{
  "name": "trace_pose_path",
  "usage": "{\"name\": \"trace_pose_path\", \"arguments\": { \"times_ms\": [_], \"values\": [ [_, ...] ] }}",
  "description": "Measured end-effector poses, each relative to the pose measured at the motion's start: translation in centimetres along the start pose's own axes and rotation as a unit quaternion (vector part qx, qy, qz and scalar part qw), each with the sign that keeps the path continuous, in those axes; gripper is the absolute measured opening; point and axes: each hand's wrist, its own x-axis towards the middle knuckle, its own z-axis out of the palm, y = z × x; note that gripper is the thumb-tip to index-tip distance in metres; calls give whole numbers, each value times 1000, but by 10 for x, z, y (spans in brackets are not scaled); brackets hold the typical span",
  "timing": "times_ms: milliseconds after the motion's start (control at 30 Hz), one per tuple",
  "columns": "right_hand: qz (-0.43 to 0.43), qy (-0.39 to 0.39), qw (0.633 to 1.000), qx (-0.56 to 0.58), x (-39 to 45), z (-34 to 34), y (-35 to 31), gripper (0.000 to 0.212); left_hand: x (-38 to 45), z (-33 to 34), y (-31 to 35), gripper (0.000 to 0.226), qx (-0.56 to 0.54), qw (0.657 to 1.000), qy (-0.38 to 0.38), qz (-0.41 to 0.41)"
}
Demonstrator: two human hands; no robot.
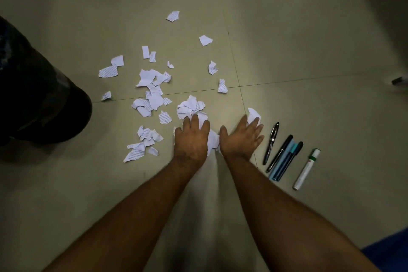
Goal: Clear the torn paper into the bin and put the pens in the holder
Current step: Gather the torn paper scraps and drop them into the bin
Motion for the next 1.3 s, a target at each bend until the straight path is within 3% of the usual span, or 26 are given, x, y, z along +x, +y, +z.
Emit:
{"name": "trace_pose_path", "arguments": {
  "times_ms": [100,167,267,333,500,667,733,833,900,1033,1100,1200,1300],
  "values": [
    [-148,-31,988,43,-7,11,-17,67,2,4,-3,41,-35,998,46,-26],
    [-203,-12,974,103,-12,16,-23,60,2,6,-12,46,-35,997,38,-52],
    [-119,59,988,82,-7,13,-15,64,2,5,-26,61,-36,994,14,-104],
    [-63,41,996,52,-9,16,-11,66,-5,4,-31,62,-44,991,24,-127],
    [-219,-51,963,149,-37,37,-36,61,-53,15,-49,40,-98,992,80,-22],
    [-157,56,974,151,-50,37,-21,64,-87,29,-67,39,-96,991,-41,89],
    [-170,53,978,108,-57,42,-15,66,-80,35,-76,43,-77,992,-21,99],
    [-233,37,966,103,-58,51,-19,67,-55,41,-84,44,-82,995,56,25],
    [-250,32,959,127,-58,53,-23,66,-38,37,-85,41,-110,990,69,-56],
    [-125,72,989,44,-78,55,-14,76,-44,27,-73,41,-120,983,85,-107],
    [-109,68,991,27,-93,62,-15,77,-57,28,-72,44,-117,978,75,-155],
    [-209,26,972,101,-83,72,-46,74,-62,36,-84,52,-176,935,86,-297],
    [-281,-5,941,190,-62,75,-78,69,-43,39,-99,53,-286,909,110,-284]
  ]
}}
